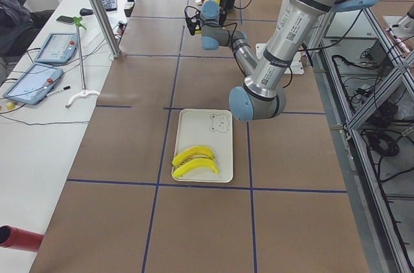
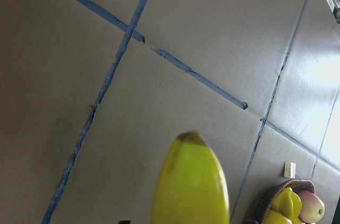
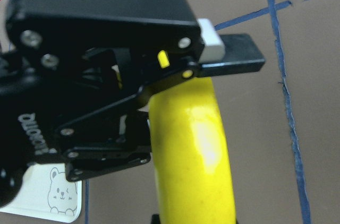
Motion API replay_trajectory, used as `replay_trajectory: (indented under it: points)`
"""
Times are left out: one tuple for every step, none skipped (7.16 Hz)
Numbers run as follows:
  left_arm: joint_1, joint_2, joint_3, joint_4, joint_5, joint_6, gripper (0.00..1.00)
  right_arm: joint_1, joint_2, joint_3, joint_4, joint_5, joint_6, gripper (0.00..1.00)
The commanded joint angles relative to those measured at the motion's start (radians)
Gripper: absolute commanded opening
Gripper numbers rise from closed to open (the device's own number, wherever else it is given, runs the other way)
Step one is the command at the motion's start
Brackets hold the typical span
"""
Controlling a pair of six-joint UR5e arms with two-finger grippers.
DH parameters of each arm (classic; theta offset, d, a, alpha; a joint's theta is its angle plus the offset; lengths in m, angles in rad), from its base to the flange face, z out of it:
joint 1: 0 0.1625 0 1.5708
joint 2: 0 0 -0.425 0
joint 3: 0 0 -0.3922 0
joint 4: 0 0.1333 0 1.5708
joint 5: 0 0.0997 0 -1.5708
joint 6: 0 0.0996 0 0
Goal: Transfer all bananas from basket to plate
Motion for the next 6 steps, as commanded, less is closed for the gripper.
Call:
replay_trajectory:
  points:
    - [-0.002,0.004,-0.005,-0.001,0.0,0.003,0.7,0.0,-0.007,0.0,0.0,-0.001,0.0,0.05]
    - [-0.003,0.006,-0.005,-0.001,0.0,0.004,0.69,0.0,-0.009,0.0,0.0,-0.001,0.0,0.05]
    - [-0.003,0.007,-0.005,-0.001,0.0,0.004,0.55,0.0,-0.009,0.0,0.0,-0.001,0.0,0.05]
    - [-0.003,0.007,-0.005,0.001,0.0,0.004,0.23,0.0,-0.009,0.0,0.0,-0.001,0.0,0.06]
    - [-0.006,0.012,-0.006,0.002,0.002,0.004,0.0,0.0,-0.009,-0.001,0.0,-0.001,0.0,0.23]
    - [-0.011,0.018,-0.006,0.002,0.003,0.006,0.0,0.0,-0.009,-0.003,0.0,-0.001,0.0,0.97]
